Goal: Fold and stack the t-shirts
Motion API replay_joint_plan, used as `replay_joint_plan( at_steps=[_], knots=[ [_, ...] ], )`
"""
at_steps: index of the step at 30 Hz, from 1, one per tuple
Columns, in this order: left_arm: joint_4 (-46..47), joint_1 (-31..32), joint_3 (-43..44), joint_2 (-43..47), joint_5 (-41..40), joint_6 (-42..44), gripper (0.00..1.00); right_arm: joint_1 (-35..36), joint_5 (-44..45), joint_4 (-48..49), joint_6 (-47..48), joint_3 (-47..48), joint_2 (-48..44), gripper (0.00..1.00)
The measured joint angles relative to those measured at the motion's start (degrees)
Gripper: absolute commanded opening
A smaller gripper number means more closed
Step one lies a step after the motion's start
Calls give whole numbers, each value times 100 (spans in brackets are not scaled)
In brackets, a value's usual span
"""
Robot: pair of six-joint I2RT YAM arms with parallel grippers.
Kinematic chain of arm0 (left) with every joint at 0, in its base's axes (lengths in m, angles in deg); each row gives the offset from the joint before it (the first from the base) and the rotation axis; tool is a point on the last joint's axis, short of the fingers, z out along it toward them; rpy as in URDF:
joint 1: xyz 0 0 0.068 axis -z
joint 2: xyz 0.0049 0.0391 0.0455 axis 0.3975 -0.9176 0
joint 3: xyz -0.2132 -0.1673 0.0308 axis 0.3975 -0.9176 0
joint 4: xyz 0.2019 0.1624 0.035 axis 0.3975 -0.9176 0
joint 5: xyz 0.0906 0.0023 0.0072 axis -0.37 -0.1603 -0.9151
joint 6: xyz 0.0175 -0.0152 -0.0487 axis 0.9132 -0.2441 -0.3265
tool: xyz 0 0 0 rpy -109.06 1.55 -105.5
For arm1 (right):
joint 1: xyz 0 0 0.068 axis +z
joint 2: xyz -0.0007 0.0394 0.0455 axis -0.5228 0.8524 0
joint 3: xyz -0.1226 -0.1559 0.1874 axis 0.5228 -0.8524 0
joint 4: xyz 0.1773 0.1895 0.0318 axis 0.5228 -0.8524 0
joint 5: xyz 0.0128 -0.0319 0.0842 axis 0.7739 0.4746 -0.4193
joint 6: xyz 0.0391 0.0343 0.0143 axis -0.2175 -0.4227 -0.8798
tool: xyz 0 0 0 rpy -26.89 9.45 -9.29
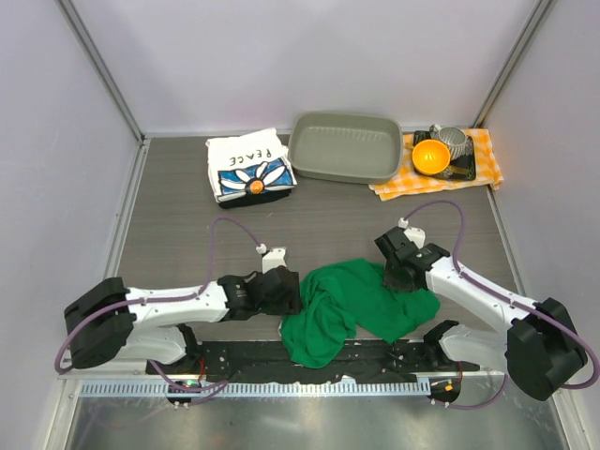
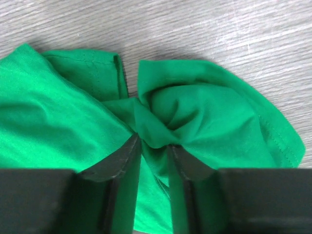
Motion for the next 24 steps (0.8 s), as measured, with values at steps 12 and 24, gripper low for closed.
replay_joint_plan(
  at_steps=[12,24],
  knots=[
    [1309,-20,146,-1172,192,192,0,9,83,111,-216,-184,-129,1],
    [-393,-376,988,-461,-323,754,0,37,769,-678,44,1528,-702,1]
  ],
)
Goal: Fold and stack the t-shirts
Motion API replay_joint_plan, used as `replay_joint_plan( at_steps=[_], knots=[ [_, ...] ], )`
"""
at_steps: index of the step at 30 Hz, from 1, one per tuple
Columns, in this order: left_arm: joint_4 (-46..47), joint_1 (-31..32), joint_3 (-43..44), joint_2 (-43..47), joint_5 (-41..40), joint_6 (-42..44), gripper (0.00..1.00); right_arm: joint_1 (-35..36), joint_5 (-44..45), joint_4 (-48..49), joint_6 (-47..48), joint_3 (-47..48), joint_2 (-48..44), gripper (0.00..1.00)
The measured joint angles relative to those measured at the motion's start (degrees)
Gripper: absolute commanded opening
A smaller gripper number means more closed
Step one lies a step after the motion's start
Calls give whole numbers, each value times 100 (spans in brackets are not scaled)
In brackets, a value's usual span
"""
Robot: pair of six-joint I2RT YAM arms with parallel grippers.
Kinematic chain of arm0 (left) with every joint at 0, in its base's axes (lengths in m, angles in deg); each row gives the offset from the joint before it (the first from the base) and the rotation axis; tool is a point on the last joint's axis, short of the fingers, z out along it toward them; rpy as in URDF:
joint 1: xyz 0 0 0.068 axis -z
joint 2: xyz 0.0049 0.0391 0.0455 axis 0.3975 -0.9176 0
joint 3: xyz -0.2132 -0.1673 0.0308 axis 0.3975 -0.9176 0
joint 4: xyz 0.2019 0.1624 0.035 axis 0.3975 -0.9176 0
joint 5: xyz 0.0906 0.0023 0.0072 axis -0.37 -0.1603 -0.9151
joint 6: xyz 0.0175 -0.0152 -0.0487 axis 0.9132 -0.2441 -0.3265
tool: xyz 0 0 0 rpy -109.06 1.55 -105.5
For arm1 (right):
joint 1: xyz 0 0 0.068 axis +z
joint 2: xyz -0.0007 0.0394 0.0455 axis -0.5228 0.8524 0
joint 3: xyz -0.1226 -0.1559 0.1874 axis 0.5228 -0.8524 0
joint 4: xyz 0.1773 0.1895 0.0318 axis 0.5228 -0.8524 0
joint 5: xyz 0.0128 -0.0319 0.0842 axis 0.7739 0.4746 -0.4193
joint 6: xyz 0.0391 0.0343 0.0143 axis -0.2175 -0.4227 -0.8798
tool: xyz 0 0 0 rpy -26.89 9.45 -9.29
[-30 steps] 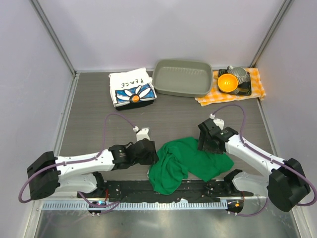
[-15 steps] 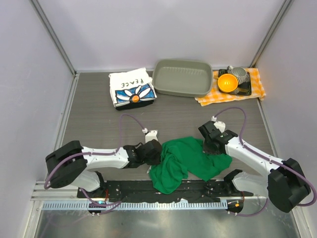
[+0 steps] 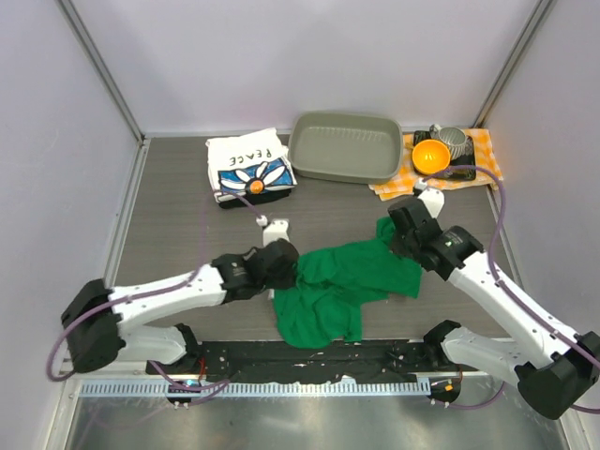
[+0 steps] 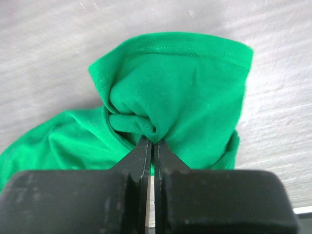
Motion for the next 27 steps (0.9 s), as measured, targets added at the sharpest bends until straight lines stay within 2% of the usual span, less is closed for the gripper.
replay_joint_plan(
  at_steps=[4,8,13,17,18,19,20,21,23,24,26,27],
  knots=[
    [-1115,-568,1069,988,-417,393,0,4,396,-208,413,1145,70,1],
    [-1996,-1331,2629,1659,-872,916,0,28,575,-295,772,2728,258,1],
    [-2557,-1279,4083,2450,-949,1217,0,144,352,-114,1016,3742,-146,1],
    [-2859,-1257,4151,2983,-894,1246,0,221,94,-173,1075,3801,-334,1],
    [-2900,-1303,3899,3132,-940,1211,0,162,168,-236,1082,3727,-374,20],
    [-2927,-1325,3567,3287,-940,1152,0,118,205,-299,1082,3587,-409,45],
    [-2962,-1338,3143,3410,-881,1078,0,96,227,-385,1093,3414,-424,56],
    [-2973,-1333,2752,3491,-793,1012,0,96,254,-505,1082,3252,-409,64],
    [-2793,-1333,1475,3709,-669,675,0,72,444,-826,1110,2909,-302,73],
    [-2826,-1335,800,3812,-562,501,7,57,562,-973,1119,2767,-240,82],
    [-2935,-1329,-260,3864,-354,197,22,39,688,-1132,1115,2463,-96,89],
    [-3062,-1322,-555,3866,-260,105,40,39,717,-1172,1119,2321,-20,93]
  ],
)
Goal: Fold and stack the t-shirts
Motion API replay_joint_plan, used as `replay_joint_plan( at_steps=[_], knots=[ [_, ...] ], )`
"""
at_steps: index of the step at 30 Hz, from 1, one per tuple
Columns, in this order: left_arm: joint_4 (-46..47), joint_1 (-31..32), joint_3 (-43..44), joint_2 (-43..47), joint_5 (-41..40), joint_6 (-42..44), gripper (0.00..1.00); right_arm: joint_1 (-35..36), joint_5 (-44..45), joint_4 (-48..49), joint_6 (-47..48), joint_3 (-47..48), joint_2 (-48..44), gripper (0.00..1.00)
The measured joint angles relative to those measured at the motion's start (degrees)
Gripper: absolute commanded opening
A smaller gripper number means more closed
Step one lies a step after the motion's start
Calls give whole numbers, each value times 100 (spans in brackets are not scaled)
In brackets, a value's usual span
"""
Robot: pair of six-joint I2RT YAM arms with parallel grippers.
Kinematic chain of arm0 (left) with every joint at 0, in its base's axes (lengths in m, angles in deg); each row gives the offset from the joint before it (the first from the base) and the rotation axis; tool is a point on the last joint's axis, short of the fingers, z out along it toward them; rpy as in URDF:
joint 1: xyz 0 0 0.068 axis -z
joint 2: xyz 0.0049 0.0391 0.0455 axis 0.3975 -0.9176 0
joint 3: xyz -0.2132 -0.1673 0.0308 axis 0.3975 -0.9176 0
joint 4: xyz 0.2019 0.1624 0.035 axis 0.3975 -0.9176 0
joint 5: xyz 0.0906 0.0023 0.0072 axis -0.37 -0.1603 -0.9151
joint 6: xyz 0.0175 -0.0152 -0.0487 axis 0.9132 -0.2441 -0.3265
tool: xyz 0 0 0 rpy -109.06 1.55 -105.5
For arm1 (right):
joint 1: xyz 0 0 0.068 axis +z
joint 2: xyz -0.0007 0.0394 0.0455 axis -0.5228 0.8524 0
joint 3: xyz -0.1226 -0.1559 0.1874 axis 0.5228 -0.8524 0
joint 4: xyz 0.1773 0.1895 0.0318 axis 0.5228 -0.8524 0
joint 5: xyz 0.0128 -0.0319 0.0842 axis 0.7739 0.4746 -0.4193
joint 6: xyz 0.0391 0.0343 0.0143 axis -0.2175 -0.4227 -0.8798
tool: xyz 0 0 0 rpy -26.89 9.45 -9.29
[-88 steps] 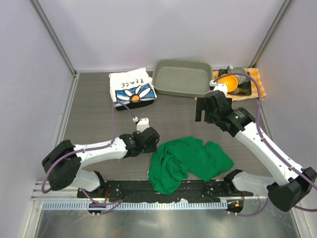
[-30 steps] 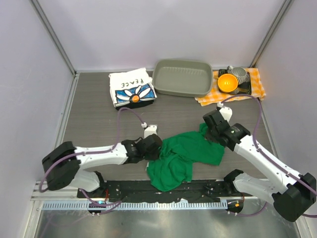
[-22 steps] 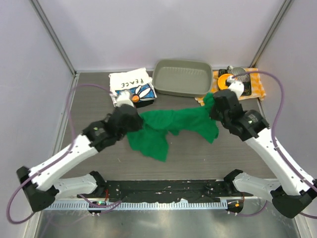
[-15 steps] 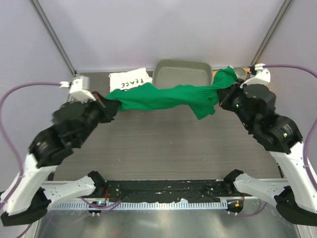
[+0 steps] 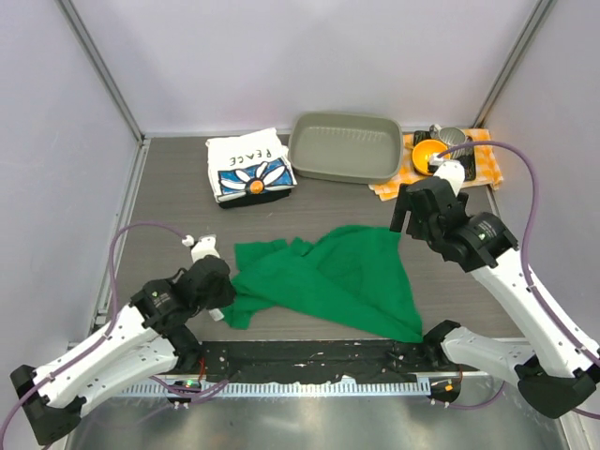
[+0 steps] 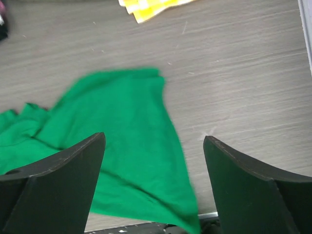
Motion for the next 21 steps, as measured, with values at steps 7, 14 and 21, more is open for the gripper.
replay_joint_plan(
  at_steps=[7,14,21],
  knots=[
    [101,15,1176,140,461,17,44,-4,59,-26,46,-76,50,94],
    [850,26,2138,-424,774,363,19,-9,-326,686,85,-433,387,91],
    [890,-9,1755,-1812,98,522,7,28,-1215,1285,72,-1646,728,86]
  ],
)
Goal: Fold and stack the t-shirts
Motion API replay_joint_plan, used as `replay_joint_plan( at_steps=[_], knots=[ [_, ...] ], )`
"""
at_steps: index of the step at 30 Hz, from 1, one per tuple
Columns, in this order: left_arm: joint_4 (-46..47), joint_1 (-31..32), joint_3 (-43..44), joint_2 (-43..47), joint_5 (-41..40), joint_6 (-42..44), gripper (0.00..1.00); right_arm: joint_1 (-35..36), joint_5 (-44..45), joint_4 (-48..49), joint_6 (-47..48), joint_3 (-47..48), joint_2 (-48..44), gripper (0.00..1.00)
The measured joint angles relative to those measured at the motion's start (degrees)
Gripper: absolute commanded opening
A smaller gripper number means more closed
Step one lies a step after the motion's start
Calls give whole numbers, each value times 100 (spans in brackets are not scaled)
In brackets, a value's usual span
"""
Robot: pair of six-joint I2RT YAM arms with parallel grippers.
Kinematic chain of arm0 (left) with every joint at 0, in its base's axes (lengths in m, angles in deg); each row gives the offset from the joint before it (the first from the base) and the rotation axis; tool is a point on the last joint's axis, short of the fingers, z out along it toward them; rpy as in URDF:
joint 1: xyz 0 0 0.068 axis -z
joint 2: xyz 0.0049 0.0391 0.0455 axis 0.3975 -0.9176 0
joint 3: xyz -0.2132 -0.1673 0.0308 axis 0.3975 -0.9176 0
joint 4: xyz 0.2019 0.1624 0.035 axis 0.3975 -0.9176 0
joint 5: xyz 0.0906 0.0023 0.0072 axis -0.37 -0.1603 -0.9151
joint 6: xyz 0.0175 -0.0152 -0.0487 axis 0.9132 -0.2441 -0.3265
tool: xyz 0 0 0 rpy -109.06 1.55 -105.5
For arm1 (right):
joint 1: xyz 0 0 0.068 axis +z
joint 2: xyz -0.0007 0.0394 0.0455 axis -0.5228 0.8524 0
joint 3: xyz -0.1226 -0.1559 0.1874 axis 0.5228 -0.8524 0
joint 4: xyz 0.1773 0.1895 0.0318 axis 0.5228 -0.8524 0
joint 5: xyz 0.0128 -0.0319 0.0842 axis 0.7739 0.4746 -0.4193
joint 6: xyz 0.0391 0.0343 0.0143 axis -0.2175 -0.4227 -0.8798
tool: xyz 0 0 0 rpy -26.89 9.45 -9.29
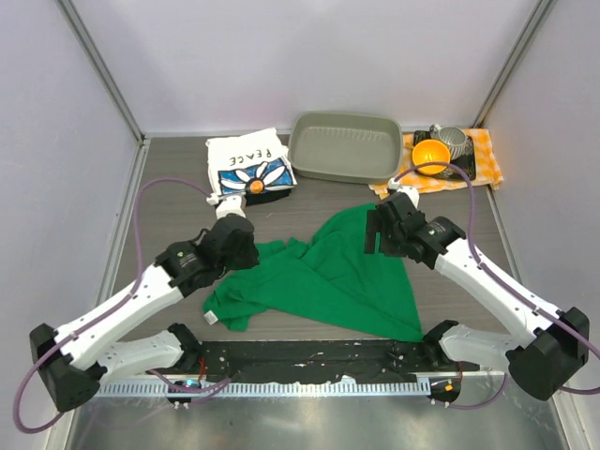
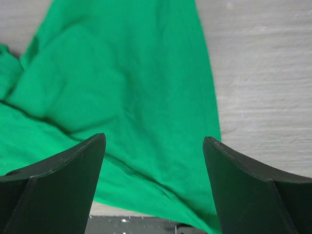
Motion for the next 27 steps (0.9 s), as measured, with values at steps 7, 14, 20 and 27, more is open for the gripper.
replay_joint_plan(
  at_steps=[7,14,20,27],
  knots=[
    [46,-826,-374,-737,-166,24,0,245,-433,-223,-236,-645,-577,81],
    [350,-1104,-354,-1084,-157,103,0,330,-409,-949,-970,-984,-1768,68],
    [529,-1143,-343,-1086,-7,116,0,343,-529,-1320,-1495,-1622,-2138,60],
    [686,-1143,-485,-870,256,76,0,544,-601,-1668,-1792,-1864,-1628,59]
  ],
)
